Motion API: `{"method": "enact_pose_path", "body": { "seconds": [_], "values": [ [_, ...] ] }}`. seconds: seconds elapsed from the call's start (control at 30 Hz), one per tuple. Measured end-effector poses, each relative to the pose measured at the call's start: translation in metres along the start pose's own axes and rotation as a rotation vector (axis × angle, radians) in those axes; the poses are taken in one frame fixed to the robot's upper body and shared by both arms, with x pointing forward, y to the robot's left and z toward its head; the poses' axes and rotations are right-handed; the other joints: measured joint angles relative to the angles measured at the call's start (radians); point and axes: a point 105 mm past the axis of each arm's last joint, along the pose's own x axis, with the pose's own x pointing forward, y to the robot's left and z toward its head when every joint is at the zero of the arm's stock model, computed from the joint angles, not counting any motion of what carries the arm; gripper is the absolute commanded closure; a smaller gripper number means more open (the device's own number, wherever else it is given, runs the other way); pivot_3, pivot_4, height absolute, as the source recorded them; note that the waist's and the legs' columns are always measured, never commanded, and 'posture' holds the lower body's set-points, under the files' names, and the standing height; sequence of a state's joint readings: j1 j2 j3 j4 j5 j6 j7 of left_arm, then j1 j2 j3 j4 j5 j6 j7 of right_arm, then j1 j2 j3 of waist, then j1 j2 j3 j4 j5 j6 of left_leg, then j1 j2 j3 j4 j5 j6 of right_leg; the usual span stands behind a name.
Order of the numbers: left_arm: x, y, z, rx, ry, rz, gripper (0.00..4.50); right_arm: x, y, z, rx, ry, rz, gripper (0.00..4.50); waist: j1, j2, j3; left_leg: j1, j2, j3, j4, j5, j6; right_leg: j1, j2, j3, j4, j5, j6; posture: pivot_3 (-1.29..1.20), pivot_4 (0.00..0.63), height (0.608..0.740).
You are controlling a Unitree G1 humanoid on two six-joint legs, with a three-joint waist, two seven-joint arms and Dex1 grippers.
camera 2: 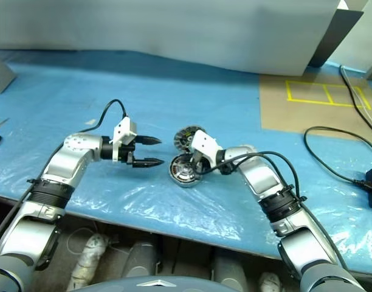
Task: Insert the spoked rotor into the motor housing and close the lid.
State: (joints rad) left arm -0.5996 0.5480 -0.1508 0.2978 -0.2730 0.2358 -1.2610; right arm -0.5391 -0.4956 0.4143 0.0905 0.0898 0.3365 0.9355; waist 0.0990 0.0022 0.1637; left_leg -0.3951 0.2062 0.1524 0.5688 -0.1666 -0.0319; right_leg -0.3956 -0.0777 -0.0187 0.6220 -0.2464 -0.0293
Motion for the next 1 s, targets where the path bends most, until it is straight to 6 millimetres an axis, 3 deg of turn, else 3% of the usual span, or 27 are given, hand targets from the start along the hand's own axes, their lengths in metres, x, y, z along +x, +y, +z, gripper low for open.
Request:
{"method": "enact_pose_path", "body": {
  "seconds": [0.13, 0.27, 0.47, 0.63, 0.73, 0.8, 0.9, 1.0],
  "values": [
    [-0.001, 0.001, -0.001, 0.012, 0.01, 0.008, 0.55, -0.004, -0.002, 0.0, 0.024, -0.023, -0.006, 4.5, -0.002, 0.0, 0.0, 0.011, 0.0, 0.001, -0.004, 0.0, 0.0, 0.008, -0.002, 0.002, -0.003, 0.0, 0.0, 0.0, 0.15, 0.74],
    [0.006, 0.006, 0.004, 0.026, -0.014, 0.024, 0.55, -0.007, -0.002, 0.003, 0.214, -0.086, 0.015, 4.5, -0.001, 0.0, 0.0, 0.007, 0.0, 0.001, -0.003, 0.0, 0.001, 0.005, -0.001, 0.002, -0.002, 0.0, 0.0, 0.0, 0.15, 0.74],
    [0.009, 0.027, 0.021, 0.009, -0.049, 0.053, 0.55, -0.036, 0.004, 0.033, 0.27, -0.203, 0.056, 4.5, -0.002, 0.0, 0.0, -0.004, 0.0, 0.001, 0.0, 0.0, 0.001, -0.006, 0.001, 0.001, 0.001, 0.0, 0.001, 0.0, 0.15, 0.74],
    [0.006, 0.051, 0.018, -0.115, -0.06, 0.102, 0.55, -0.052, 0.012, 0.008, 0.33, -0.123, 0.022, 4.5, 0.003, 0.0, 0.001, -0.006, 0.0, 0.0, -0.002, 0.0, 0.001, -0.007, 0.001, 0.0, 0.0, 0.0, 0.001, 0.0, 0.15, 0.74],
    [0.011, 0.07, 0.032, -0.181, -0.124, 0.154, 1.08, -0.057, 0.007, 0.001, 0.358, -0.107, -0.035, 4.5, 0.005, -0.001, 0.001, -0.007, -0.001, 0.0, 0.0, 0.0, 0.0, -0.007, 0.0, 0.0, 0.0, 0.0, 0.001, 0.0, 0.15, 0.74],
    [0.02, 0.076, 0.041, -0.228, -0.167, 0.162, 1.71, -0.06, 0.005, 0.001, 0.356, -0.108, -0.064, 4.5, 0.007, -0.001, 0.001, -0.007, -0.001, -0.001, 0.001, 0.0, 0.0, -0.007, 0.0, 0.0, 0.0, 0.0, 0.001, 0.0, 0.15, 0.74],
    [0.036, 0.077, 0.049, -0.267, -0.2, 0.139, 2.72, -0.06, 0.011, -0.003, 0.365, -0.094, -0.079, 4.5, 0.009, -0.001, 0.001, -0.007, -0.001, -0.001, 0.0, 0.0, 0.0, -0.006, 0.0, 0.0, 0.0, 0.0, 0.001, 0.0, 0.15, 0.74],
    [0.052, 0.069, 0.04, -0.277, -0.175, 0.1, 3.8, -0.061, 0.016, -0.011, 0.39, -0.069, -0.09, 4.5, 0.008, -0.001, 0.001, -0.007, -0.001, -0.001, -0.001, 0.0, 0.0, -0.006, 0.0, -0.001, -0.001, 0.002, 0.005, 0.0, 0.15, 0.74]
  ]
}}
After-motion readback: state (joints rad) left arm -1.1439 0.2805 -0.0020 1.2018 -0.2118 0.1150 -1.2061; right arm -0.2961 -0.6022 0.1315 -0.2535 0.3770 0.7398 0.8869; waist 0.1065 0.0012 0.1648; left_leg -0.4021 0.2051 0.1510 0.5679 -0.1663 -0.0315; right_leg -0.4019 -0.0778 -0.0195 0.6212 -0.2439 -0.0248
